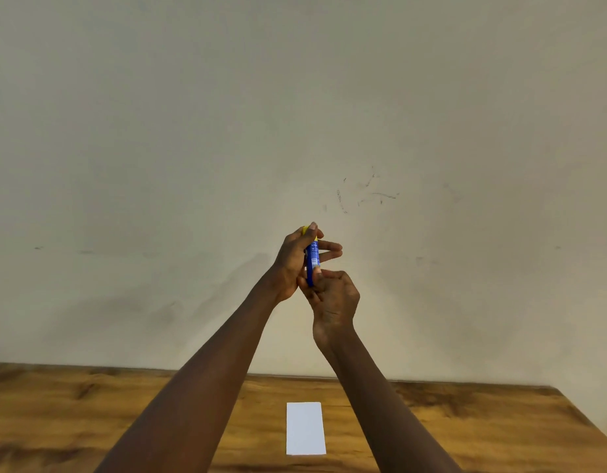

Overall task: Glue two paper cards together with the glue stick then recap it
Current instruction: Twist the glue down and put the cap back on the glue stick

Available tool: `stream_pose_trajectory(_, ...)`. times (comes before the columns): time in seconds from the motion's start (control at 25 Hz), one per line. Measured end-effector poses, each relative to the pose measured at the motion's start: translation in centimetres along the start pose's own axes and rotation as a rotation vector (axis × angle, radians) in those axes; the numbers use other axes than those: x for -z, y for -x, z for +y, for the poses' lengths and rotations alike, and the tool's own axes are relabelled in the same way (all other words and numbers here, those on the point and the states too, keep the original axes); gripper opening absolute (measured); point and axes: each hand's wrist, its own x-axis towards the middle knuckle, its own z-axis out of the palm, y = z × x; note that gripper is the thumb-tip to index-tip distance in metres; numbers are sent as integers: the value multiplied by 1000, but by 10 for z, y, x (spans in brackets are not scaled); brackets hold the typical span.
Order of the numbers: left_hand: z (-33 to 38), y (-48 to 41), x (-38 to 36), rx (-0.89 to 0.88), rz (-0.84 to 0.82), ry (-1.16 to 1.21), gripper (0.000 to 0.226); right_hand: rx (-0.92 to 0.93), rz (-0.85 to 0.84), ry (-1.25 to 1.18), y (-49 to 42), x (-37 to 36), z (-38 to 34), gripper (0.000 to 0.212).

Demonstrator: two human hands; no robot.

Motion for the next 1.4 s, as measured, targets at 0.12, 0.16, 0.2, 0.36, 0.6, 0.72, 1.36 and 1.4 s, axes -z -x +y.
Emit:
stream_pose_trajectory(0.12,-12,6,5,20,-9,-179,25,75,-163,421,-10,13,-3,20)
stream_pose_trajectory(0.16,-19,9,5,25,-10,-224,24,102,-195,592,-13,19,-1,24)
stream_pose_trajectory(0.2,-27,10,6,29,-8,-236,23,133,-220,742,-15,25,1,25)
stream_pose_trajectory(0.36,-64,17,7,89,-17,-253,30,188,-284,1009,-19,50,16,27)
stream_pose_trajectory(0.6,-123,31,7,215,-25,-221,37,233,-340,1228,-31,92,43,25)
stream_pose_trajectory(0.72,-150,35,18,283,-30,-357,51,187,-299,1248,-38,123,56,23)
stream_pose_trajectory(1.36,-299,65,100,682,-377,-1422,100,-19,-29,1366,-80,252,118,27)
stream_pose_trajectory(1.4,-302,64,101,692,-396,-1445,101,-37,-19,1370,-80,254,122,28)
